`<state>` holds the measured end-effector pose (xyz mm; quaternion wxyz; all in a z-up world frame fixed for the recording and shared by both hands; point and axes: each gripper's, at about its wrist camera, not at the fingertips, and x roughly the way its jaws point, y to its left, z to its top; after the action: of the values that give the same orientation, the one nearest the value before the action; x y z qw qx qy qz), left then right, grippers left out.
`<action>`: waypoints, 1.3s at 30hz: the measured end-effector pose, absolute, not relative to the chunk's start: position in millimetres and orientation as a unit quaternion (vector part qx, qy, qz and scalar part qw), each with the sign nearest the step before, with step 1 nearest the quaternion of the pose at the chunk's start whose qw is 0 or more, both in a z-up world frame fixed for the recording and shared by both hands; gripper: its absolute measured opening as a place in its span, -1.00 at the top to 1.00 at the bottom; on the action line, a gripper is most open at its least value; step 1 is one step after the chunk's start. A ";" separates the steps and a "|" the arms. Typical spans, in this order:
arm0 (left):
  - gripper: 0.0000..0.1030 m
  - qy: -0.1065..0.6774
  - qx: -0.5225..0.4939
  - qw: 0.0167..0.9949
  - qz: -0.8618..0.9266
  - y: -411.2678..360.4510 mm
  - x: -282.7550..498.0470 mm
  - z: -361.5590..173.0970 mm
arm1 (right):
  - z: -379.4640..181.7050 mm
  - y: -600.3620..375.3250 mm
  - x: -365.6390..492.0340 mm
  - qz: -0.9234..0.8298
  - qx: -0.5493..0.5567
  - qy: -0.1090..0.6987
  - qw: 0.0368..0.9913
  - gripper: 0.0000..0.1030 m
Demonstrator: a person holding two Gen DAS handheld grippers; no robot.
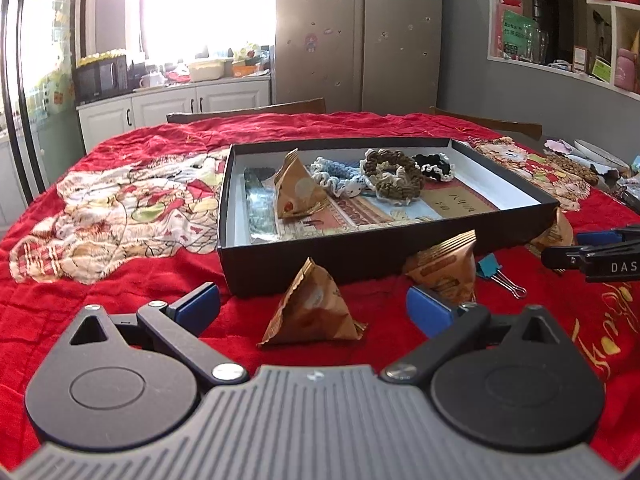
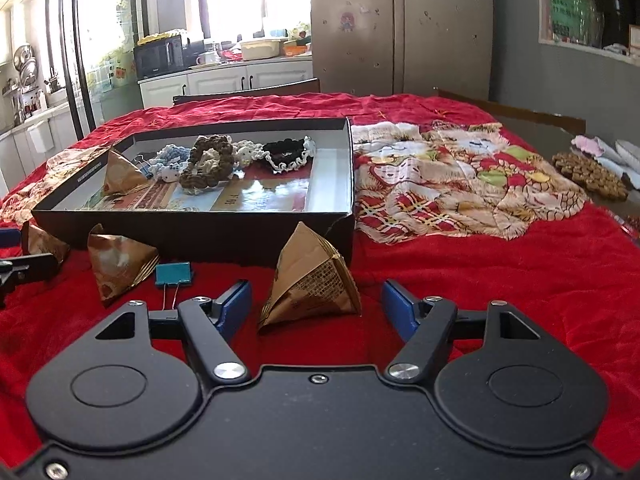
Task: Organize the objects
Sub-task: 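Grasp a pyramid paper packet with right gripper while left gripper grasps another packet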
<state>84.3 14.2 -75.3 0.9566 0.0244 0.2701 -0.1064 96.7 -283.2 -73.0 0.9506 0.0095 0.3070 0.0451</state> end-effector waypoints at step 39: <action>-0.05 0.314 0.015 0.945 -0.091 16.1 95.0 -83.2 | -75.8 -275.7 105.4 0.045 -0.003 0.320 0.946 0.18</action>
<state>95.0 16.1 -83.2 0.9448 0.0152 0.3142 -0.0912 105.4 -275.7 -75.8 0.9465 -0.0031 0.3195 0.0454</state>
